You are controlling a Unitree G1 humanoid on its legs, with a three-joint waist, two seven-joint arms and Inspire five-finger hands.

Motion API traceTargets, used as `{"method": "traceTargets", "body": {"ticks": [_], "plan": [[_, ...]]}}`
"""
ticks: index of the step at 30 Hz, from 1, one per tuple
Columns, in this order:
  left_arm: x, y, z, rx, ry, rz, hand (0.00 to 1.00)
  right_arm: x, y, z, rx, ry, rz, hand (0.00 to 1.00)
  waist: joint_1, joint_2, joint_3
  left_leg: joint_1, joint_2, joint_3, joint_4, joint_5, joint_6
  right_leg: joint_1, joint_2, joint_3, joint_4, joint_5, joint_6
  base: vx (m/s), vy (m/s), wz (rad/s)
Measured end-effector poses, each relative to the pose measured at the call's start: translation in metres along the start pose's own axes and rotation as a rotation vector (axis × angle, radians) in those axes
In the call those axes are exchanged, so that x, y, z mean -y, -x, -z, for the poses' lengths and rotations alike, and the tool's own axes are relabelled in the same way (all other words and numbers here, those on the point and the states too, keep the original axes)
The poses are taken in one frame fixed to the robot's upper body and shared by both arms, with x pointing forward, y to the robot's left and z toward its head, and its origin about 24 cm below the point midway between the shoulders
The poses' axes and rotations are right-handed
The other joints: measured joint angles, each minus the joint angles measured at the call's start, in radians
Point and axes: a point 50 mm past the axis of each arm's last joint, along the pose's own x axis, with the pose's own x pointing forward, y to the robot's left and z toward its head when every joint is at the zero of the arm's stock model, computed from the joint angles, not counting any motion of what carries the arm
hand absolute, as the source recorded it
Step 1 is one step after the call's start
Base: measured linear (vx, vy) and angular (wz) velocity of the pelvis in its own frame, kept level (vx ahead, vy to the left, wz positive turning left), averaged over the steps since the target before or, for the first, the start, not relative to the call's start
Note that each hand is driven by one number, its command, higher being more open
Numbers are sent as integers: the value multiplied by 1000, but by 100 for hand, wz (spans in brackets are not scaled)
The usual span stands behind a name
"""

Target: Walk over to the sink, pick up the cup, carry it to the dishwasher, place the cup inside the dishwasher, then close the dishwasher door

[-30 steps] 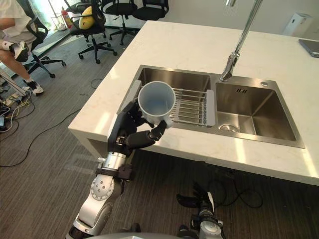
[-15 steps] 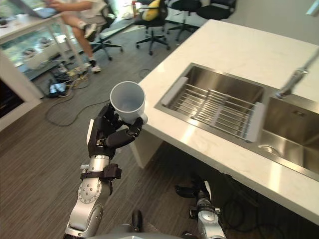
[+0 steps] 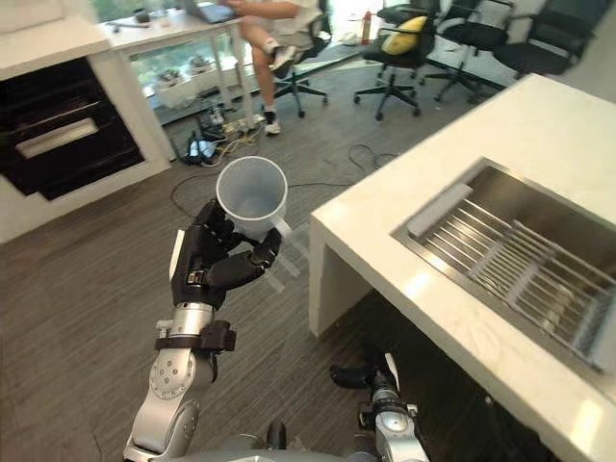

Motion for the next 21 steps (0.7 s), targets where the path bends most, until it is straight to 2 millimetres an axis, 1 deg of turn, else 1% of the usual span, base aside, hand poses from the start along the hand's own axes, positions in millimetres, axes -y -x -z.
{"method": "traceTargets", "body": {"ticks": [1, 2, 3, 4, 5, 6, 7, 8, 9, 10, 11, 12, 13, 14, 15, 16, 18, 19, 20, 21], "plan": [[-1, 0, 0, 3, -9, -7, 30, -1, 2, 0, 7, 0, -5, 90, 1, -19, -2, -2, -29, -45, 21, -14, -15, -6, 1, 24, -99, 40, -1, 157, -169, 102], [-2, 0, -1, 8, -12, -9, 30, -3, 4, -1, 15, 2, -12, 90, 3, -37, 1, -5, -51, -56, 34, -20, -21, -4, -17, 19, -128, 99, 25, 160, -188, 120], [-2, 3, 2, -13, -1, -30, 30, -3, 4, 0, 13, 19, -21, 90, 1, -27, -3, -20, -37, -61, 66, -49, -38, 19, -20, -31, -134, 88, 33, 174, -214, 100], [-1, 7, 2, -17, 6, -45, 30, -2, 4, -3, 26, 23, -21, 90, 3, -5, -14, -43, 5, -27, 106, -74, -46, 40, -5, -77, -157, 88, 29, 134, -172, 93], [-1, 8, 2, -18, 13, -50, 30, -2, 5, -4, 35, 22, -21, 90, 5, 0, -16, -48, 20, -16, 115, -79, -55, 54, -1, -97, -166, 87, 28, 159, -193, 81], [0, 9, 2, -19, 25, -57, 30, -3, 6, -9, 58, 19, -21, 90, 12, 4, -18, -48, 45, 10, 124, -82, -61, 87, 7, -131, -185, 87, 28, 114, -138, 74], [0, 9, 0, -12, 32, -66, 30, -4, 7, -16, 92, 16, -26, 90, 17, 9, -21, -55, 56, 29, 138, -85, -65, 112, 10, -161, -204, 87, 28, 99, -113, 71], [0, 9, -1, -8, 35, -69, 30, -5, 7, -20, 110, 13, -27, 90, 18, 8, -21, -63, 60, 43, 152, -86, -66, 122, 10, -175, -214, 87, 28, 57, -59, 68], [1, 9, -2, -1, 40, -70, 30, -5, 9, -27, 147, 6, -27, 90, 22, 7, -19, -89, 71, 95, 188, -91, -59, 140, 9, -203, -228, 87, 28, 35, -27, 55], [1, 9, -3, 2, 41, -70, 30, -5, 10, -29, 160, 2, -27, 90, 25, 6, -17, -99, 78, 129, 204, -94, -53, 151, 9, -216, -236, 87, 28, 42, -6, 69], [0, 9, -5, 9, 40, -70, 30, -6, 10, -32, 174, -9, -28, 90, 28, 5, -15, -112, 95, 202, 226, -103, -38, 175, 9, -247, -251, 87, 27, 32, 32, 75], [0, 9, -6, 15, 41, -71, 30, -7, 10, -32, 175, -14, -27, 90, 28, 3, -14, -113, 111, 278, 227, -113, -16, 202, 5, -281, -268, 86, 27, 24, 48, 77], [0, 9, -6, 16, 41, -69, 30, -7, 10, -32, 173, -17, -26, 90, 28, 1, -14, -112, 116, 301, 225, -127, -4, 210, 1, -293, -273, 86, 27, 22, 67, 62], [-2, 10, -6, 11, 35, -72, 30, -8, 11, -30, 167, -25, -26, 90, 37, -6, -17, -101, 150, 397, 224, -151, -9, 218, -11, -306, -282, 87, 29, 60, 67, 59], [-4, 10, -4, 6, 27, -72, 30, -10, 11, -29, 163, -30, -27, 90, 27, -6, -17, -91, 175, 484, 219, -149, -10, 225, -27, -328, -289, 86, 30, 75, 75, 59], [-4, 10, -3, 0, 25, -69, 30, -9, 10, -28, 158, -29, -22, 90, 24, -3, -20, -88, 174, 497, 209, -127, -3, 225, -34, -333, -291, 85, 33, 92, 104, 63], [-6, 12, 9, -54, -3, -49, 30, -11, 9, -19, 118, -25, -32, 90, 30, -13, -24, -73, 108, 482, 143, -93, 17, 226, -66, -325, -313, 83, 40, 94, 159, 39], [-7, 13, 12, -71, -11, -43, 30, -12, 9, -18, 109, -23, -37, 90, 29, -13, -24, -72, 96, 478, 135, -92, 19, 226, -74, -324, -312, 83, 40, 107, 149, 33], [-7, 15, 19, -106, -23, -28, 30, -12, 8, -14, 91, -19, -41, 90, 23, -13, -24, -72, 73, 466, 125, -92, 26, 228, -88, -313, -306, 81, 43, 102, 116, 44], [-5, 17, 25, -138, -28, -5, 30, -12, 8, -10, 73, -12, -44, 90, 11, -15, -23, -66, 52, 452, 114, -96, 34, 222, -106, -301, -272, 79, 47, 107, 122, 43]]}}
